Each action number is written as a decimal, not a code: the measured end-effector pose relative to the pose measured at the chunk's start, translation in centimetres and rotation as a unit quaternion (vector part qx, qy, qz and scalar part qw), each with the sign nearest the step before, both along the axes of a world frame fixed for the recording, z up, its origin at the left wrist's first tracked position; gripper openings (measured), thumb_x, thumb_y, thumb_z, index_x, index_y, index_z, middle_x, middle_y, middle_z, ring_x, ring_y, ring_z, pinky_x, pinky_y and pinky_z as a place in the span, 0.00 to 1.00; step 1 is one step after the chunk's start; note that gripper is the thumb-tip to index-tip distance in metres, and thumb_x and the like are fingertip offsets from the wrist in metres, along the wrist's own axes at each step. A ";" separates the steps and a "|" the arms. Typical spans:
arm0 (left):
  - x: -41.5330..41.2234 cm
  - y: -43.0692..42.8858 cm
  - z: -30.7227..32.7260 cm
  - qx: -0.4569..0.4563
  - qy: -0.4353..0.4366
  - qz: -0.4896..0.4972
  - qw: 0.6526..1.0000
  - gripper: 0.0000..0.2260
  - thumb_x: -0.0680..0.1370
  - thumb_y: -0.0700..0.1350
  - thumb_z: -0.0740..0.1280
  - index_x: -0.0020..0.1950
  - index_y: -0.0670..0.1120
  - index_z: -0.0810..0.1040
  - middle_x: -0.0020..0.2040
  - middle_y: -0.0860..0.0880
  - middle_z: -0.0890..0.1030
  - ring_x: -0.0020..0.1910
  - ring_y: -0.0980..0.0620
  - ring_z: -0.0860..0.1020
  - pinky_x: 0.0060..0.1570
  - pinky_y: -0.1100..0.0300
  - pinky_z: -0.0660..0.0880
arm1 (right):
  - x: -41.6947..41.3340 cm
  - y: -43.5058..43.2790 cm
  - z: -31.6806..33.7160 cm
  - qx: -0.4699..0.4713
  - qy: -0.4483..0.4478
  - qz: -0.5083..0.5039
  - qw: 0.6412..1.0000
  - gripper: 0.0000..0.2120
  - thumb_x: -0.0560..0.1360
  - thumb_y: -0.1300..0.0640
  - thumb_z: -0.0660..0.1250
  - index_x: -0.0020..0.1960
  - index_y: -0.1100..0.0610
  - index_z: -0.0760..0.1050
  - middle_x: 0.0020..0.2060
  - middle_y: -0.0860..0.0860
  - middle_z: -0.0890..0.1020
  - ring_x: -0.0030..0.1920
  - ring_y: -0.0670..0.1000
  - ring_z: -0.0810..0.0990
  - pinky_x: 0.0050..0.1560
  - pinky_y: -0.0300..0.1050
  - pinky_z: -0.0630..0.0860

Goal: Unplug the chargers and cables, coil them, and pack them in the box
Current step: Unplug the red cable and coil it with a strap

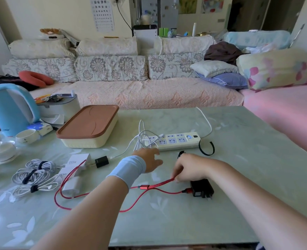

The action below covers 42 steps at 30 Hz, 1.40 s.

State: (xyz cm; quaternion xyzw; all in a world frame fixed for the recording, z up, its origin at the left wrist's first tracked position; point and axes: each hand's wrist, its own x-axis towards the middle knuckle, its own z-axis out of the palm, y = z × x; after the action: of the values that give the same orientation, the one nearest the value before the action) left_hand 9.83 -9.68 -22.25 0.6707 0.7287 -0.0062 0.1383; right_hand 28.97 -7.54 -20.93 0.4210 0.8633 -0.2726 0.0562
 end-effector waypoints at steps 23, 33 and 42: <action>0.6 0.7 0.9 0.068 -0.298 -0.045 0.951 0.23 0.75 0.36 0.65 0.64 0.59 0.74 0.56 0.53 0.81 0.54 0.53 0.80 0.54 0.56 0.77 | -0.6 3.2 -0.3 -0.032 0.320 -0.147 0.935 0.07 0.77 0.60 0.69 0.41 0.54 0.81 0.34 0.45 0.81 0.37 0.44 0.76 0.43 0.40 0.70; 0.7 -1.2 3.2 0.003 -0.479 0.048 0.877 0.07 0.81 0.46 0.62 0.52 0.45 0.78 0.45 0.50 0.84 0.38 0.51 0.80 0.40 0.58 0.76 | -1.6 2.0 0.3 -0.235 0.466 -0.175 0.835 0.08 0.81 0.64 0.60 0.45 0.60 0.75 0.28 0.52 0.75 0.30 0.51 0.73 0.37 0.42 0.74; 0.9 -1.3 2.7 -0.028 -0.433 0.037 0.900 0.06 0.79 0.42 0.64 0.51 0.41 0.79 0.41 0.50 0.84 0.34 0.52 0.77 0.42 0.57 0.80 | -2.5 1.7 0.2 -0.227 0.362 -0.186 0.885 0.09 0.82 0.57 0.60 0.43 0.55 0.72 0.25 0.47 0.64 0.26 0.48 0.60 0.31 0.42 0.61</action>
State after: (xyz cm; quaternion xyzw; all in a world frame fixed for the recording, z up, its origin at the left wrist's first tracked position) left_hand 10.76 -10.99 -19.52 0.5754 0.6208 0.2697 0.4591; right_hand 26.48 -5.82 -20.75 0.4221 0.6436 -0.6002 -0.2177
